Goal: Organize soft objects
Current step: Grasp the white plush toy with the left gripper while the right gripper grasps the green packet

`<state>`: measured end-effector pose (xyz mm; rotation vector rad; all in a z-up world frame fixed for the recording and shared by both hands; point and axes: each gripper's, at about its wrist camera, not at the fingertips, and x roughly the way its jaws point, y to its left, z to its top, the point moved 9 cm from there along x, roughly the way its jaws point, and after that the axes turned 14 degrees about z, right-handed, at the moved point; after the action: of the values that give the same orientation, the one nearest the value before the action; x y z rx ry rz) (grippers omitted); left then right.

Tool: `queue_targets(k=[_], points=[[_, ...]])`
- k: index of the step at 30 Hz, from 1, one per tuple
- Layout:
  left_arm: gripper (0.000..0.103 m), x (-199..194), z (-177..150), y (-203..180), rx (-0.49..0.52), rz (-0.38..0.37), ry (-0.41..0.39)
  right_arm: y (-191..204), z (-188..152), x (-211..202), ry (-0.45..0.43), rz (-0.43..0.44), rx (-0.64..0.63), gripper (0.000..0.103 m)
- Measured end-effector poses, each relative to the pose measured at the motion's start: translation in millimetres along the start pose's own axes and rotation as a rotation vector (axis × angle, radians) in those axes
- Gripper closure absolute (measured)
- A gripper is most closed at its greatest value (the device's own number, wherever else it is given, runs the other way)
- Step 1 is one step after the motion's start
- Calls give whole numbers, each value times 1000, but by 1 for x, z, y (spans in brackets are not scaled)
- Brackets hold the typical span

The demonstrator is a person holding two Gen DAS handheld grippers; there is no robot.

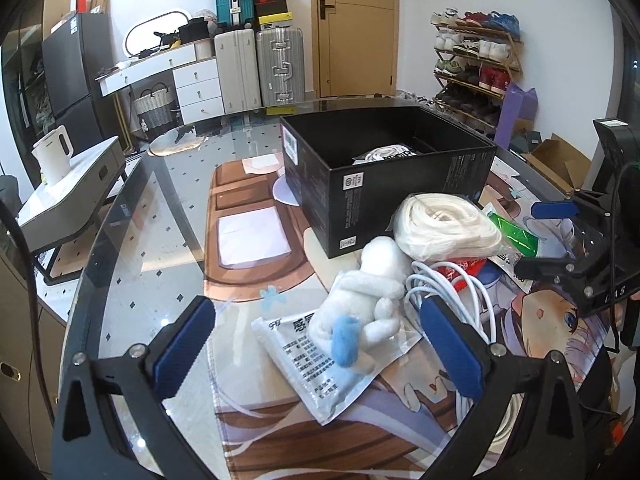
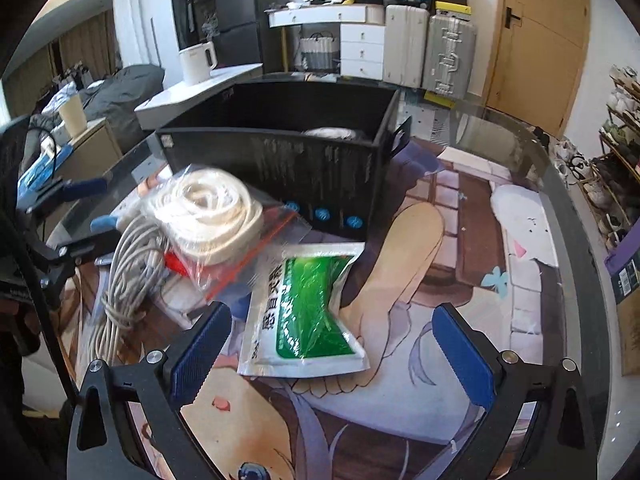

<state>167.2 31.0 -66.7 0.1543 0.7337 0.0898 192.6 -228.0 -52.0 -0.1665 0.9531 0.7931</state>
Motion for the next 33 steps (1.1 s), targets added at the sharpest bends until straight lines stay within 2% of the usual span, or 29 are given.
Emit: queue_targets(k=[6,11,14,19,24,27,33], points=[[2,2,2,-3,14,-14,2,0,-5,4,24,12,-13,1],[10,1,2,-7,36,-25,-2,0,-6,10,30,5,-10,1],[18,2,2,-8,48,-32,-3,1,-6,14,33,3,-16,1],[42,4,0,-12,63,-45,7,4,-5,18,32,7,-23,2],[54,4,-1,-15,80,-54,9,7,-5,20,32,18,-23,8],[60,3,-1,-16,78,-63,7,10,-3,20,28,24,-29,17],[63,2,-1,-17,61,-80,4,9,-2,18,31,27,-19,29]])
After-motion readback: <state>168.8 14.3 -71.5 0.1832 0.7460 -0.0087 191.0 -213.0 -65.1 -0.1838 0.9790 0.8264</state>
